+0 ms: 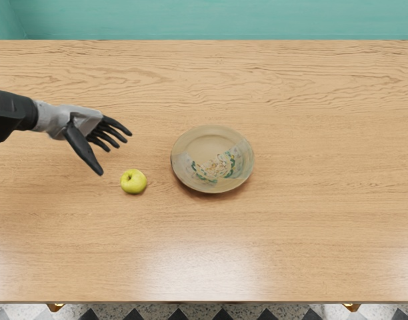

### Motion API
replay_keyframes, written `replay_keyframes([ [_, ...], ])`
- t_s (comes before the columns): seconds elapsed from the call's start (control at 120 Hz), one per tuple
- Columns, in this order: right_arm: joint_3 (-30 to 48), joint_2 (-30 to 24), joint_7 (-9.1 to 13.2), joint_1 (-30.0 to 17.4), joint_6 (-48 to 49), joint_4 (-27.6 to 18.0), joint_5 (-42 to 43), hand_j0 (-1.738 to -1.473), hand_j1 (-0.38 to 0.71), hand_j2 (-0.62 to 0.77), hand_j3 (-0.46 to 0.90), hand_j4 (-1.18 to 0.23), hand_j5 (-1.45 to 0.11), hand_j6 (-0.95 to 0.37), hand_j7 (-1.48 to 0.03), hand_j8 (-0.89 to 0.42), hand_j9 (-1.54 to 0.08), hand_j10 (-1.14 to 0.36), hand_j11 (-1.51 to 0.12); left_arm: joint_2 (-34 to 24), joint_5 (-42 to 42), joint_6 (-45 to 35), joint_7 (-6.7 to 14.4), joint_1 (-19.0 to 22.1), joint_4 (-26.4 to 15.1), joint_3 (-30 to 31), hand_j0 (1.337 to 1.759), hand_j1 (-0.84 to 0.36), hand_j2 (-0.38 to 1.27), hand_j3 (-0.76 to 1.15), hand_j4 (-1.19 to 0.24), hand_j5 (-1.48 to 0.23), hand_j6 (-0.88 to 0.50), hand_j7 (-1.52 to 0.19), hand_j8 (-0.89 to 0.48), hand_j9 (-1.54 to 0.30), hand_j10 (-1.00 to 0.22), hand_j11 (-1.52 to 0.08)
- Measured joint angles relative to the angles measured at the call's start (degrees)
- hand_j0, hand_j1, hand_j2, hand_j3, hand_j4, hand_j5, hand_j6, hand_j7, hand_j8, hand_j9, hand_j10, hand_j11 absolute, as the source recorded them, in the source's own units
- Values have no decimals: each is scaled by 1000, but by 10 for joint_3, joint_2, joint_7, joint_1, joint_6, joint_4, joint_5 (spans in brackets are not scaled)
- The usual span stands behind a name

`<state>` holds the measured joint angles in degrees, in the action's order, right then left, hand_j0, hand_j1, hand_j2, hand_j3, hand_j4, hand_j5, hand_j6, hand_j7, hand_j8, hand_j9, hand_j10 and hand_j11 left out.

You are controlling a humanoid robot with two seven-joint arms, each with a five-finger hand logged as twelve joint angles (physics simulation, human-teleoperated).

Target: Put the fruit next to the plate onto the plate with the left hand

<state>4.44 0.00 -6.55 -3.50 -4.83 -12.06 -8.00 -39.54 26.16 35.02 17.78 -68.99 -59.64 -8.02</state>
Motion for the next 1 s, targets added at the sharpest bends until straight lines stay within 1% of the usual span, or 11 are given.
replay_keyframes([
  [0.092,1,0,-2,0,0,1,0,-1658,-307,-7,0,-35,-45,-35,-45,-35,-45,-35,-45,10,0,0,0,-1,-2,0,1658,55,51,0,-248,-321,-249,-321,-248,-321,-248,-320],
  [0.142,2,0,-2,1,0,1,0,-1658,-307,-7,0,-35,-45,-35,-45,-35,-45,-35,-45,4,2,0,3,-1,-26,1,1658,54,51,0,-248,-321,-249,-321,-248,-321,-248,-320],
  [0.242,3,0,-3,2,0,2,0,-1658,-307,-7,0,-35,-45,-35,-45,-35,-45,-35,-45,-25,6,-12,53,-2,-109,10,1658,54,50,0,-248,-321,-249,-321,-249,-321,-248,-321],
  [0.3,3,0,-3,2,0,3,0,-1658,-307,-7,0,-35,-45,-35,-45,-35,-45,-35,-45,-45,11,-60,76,-5,-154,18,1658,54,51,0,-249,-321,-249,-321,-249,-321,-248,-321],
  [0.375,3,0,-3,2,0,3,0,-1658,-307,-7,0,-35,-45,-35,-45,-35,-45,-35,-45,-47,31,-132,92,-6,-193,23,1658,55,51,0,-249,-321,-249,-321,-249,-321,-248,-321],
  [0.483,3,0,-3,2,0,3,0,-1658,-307,-7,0,-35,-45,-35,-45,-35,-45,-35,-45,-43,49,-229,103,-8,-226,26,1658,55,51,0,-249,-321,-249,-321,-249,-321,-248,-321],
  [0.683,4,0,-3,3,0,3,0,-1658,-307,-7,0,-35,-45,-35,-45,-35,-45,-35,-45,-10,69,-384,152,-7,-270,48,1658,55,51,0,-249,-321,-250,-321,-250,-321,-249,-321],
  [0.758,4,0,-3,3,-1,3,0,-1658,-307,-7,0,-35,-45,-35,-45,-35,-45,-35,-45,-1,71,-437,162,-37,-283,77,1658,55,51,0,-249,-321,-250,-321,-250,-321,-249,-321],
  [0.85,4,0,-3,3,-1,3,0,-1658,-307,-7,0,-35,-45,-35,-45,-35,-45,-35,-45,39,56,-494,168,-147,-291,169,1658,55,51,0,-249,-321,-249,-321,-249,-321,-249,-321],
  [0.9,4,0,-3,4,-1,4,0,-1658,-307,-7,0,-35,-45,-35,-45,-35,-45,-35,-45,79,31,-531,170,-184,-295,232,1658,54,51,0,-249,-321,-250,-321,-250,-321,-249,-321],
  [1.0,4,0,-3,4,-1,4,0,-1658,-307,-7,0,-35,-45,-35,-45,-35,-45,-35,-45,107,-15,-599,171,-216,-302,331,1658,54,51,0,-249,-321,-250,-321,-249,-321,-249,-321],
])
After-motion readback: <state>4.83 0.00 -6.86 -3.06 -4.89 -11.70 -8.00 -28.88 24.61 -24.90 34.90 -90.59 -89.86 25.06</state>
